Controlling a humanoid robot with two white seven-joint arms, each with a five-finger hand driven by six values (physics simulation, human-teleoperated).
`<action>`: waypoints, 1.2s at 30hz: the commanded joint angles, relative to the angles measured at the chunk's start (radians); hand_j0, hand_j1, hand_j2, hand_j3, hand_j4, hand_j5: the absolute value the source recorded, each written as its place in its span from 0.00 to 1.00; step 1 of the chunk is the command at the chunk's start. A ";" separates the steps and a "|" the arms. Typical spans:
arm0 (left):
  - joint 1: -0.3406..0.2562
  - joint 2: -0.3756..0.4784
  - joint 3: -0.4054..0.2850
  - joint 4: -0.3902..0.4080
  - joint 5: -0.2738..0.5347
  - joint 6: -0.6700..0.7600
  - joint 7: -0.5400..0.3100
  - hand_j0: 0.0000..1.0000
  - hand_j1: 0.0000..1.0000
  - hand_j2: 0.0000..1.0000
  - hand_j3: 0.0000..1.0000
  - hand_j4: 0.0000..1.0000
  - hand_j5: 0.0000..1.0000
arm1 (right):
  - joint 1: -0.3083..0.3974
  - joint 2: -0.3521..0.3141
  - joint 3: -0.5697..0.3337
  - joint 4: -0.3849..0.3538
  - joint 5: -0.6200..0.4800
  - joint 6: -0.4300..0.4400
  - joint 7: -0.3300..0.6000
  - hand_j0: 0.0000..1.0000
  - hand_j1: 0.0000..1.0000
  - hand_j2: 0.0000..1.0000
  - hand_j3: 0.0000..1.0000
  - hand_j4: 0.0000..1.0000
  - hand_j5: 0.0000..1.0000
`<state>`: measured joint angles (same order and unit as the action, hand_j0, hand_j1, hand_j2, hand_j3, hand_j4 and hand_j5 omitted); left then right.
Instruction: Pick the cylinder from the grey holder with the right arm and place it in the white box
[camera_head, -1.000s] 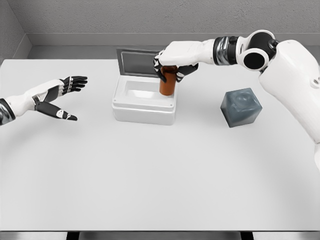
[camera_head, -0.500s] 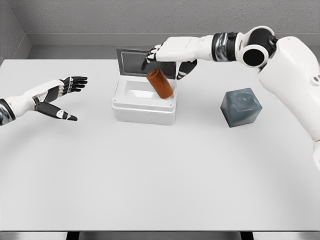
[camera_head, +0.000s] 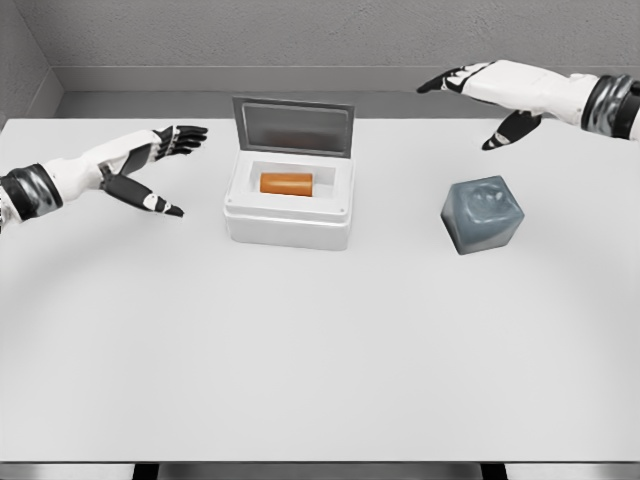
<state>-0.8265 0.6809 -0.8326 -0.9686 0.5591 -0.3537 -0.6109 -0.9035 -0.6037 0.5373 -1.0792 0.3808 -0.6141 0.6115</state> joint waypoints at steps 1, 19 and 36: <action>-0.023 -0.093 0.003 0.166 -0.002 0.002 0.000 1.00 1.00 1.00 1.00 1.00 1.00 | 0.002 -0.016 0.019 -0.011 -0.007 0.003 -0.001 1.00 1.00 1.00 1.00 1.00 1.00; -0.194 -0.288 0.081 0.340 -0.064 0.085 0.000 1.00 1.00 1.00 1.00 1.00 1.00 | 0.037 -0.082 0.023 -0.068 -0.033 0.003 -0.001 1.00 1.00 1.00 1.00 1.00 1.00; -0.180 -0.304 0.070 0.314 -0.065 0.084 0.000 1.00 1.00 1.00 1.00 1.00 1.00 | 0.045 -0.082 0.032 -0.099 -0.034 0.003 -0.001 1.00 1.00 1.00 1.00 1.00 1.00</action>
<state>-1.0063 0.3776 -0.7626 -0.6543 0.4881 -0.2702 -0.6110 -0.8590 -0.6847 0.5663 -1.1768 0.3524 -0.6137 0.6114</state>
